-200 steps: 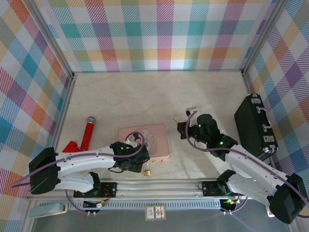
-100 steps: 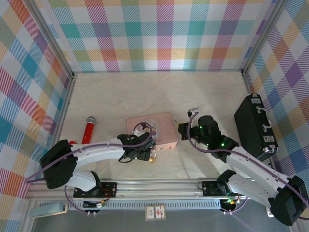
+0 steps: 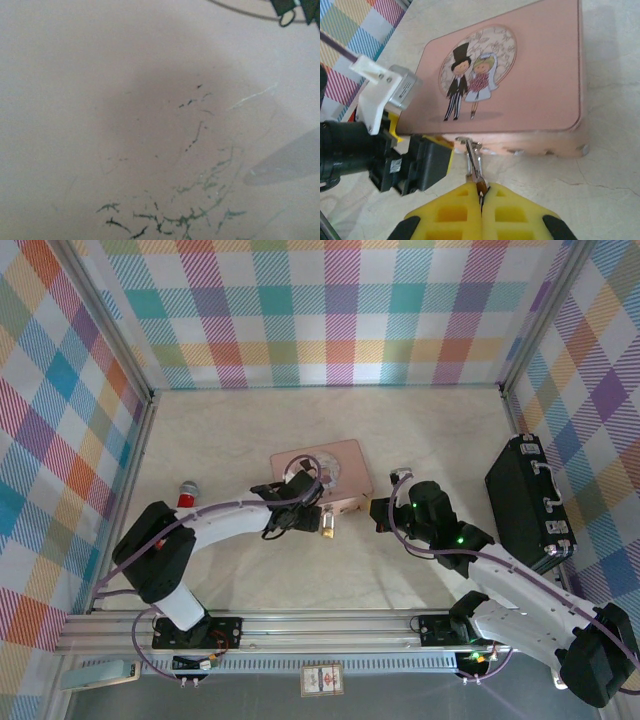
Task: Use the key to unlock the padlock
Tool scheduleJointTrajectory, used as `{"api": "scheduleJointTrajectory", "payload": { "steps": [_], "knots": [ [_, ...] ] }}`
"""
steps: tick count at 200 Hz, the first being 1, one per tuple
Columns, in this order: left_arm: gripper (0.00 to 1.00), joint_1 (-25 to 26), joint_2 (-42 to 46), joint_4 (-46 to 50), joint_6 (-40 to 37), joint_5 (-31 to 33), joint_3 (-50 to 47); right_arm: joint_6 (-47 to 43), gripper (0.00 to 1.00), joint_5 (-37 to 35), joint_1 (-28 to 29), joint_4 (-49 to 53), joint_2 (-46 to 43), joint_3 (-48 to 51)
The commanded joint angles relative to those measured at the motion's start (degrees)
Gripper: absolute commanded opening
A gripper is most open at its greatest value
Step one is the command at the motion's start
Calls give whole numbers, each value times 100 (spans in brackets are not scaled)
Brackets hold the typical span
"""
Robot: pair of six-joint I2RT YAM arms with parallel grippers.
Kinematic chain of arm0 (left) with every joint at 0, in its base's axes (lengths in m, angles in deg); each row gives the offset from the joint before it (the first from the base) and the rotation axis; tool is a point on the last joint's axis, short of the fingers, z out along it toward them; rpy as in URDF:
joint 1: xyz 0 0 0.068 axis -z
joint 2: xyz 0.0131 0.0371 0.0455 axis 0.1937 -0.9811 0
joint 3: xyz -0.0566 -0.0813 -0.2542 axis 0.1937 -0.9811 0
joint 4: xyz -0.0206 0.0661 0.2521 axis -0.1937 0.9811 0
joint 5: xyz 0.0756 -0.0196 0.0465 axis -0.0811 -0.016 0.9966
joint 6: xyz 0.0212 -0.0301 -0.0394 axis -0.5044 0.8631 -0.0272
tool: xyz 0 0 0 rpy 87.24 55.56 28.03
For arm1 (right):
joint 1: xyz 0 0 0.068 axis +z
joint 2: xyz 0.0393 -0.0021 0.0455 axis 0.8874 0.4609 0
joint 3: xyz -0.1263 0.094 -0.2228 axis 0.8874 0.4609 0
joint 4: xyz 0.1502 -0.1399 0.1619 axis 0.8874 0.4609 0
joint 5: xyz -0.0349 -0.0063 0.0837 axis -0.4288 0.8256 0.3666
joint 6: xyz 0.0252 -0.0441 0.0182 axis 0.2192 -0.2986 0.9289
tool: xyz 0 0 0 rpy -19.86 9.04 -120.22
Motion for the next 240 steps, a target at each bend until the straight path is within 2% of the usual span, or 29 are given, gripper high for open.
{"api": "scheduleJointTrajectory", "payload": {
  "steps": [1, 38, 62, 74, 94, 104, 120, 132, 153, 182, 216, 240],
  "knots": [
    [90, -124, -107, -420, -261, 68, 271, 251, 0, 5, -14, 65, -125, 122],
    [94, -155, 316, -597, -21, 358, -114, 488, 0, 36, -14, 4, -212, 287],
    [93, -116, 982, -736, 354, 236, -584, 476, 0, 42, -14, 13, -207, 283],
    [93, 35, 1371, -785, 546, 247, -849, 460, 0, 45, -14, 35, -206, 271],
    [91, 470, 1972, -784, 786, 627, -1235, 473, 0, 36, -14, -15, -213, 293],
    [91, 659, 2257, -1320, 837, 493, -1517, 506, 0, 27, -14, -88, -210, 328],
    [90, 893, 2518, -2649, 964, -241, -2129, 556, 0, 11, -14, -225, -168, 383],
    [87, 1062, 2398, -3289, 1080, -504, -2295, 576, 0, 18, -14, -266, -112, 373],
    [85, 1308, 1879, -3371, 941, -516, -2004, 558, 0, 36, -14, -192, -109, 305],
    [85, 1261, 1314, -4385, 823, -902, -2236, 615, 0, 18, -14, -162, -270, 349],
    [82, 1127, 865, -4562, 751, -879, -2242, 670, 0, 19, -14, -126, -466, 432],
    [70, 943, 625, -4971, 664, -1070, -2342, 653, 0, -132, -14, -75, -504, 515]
  ]
}}
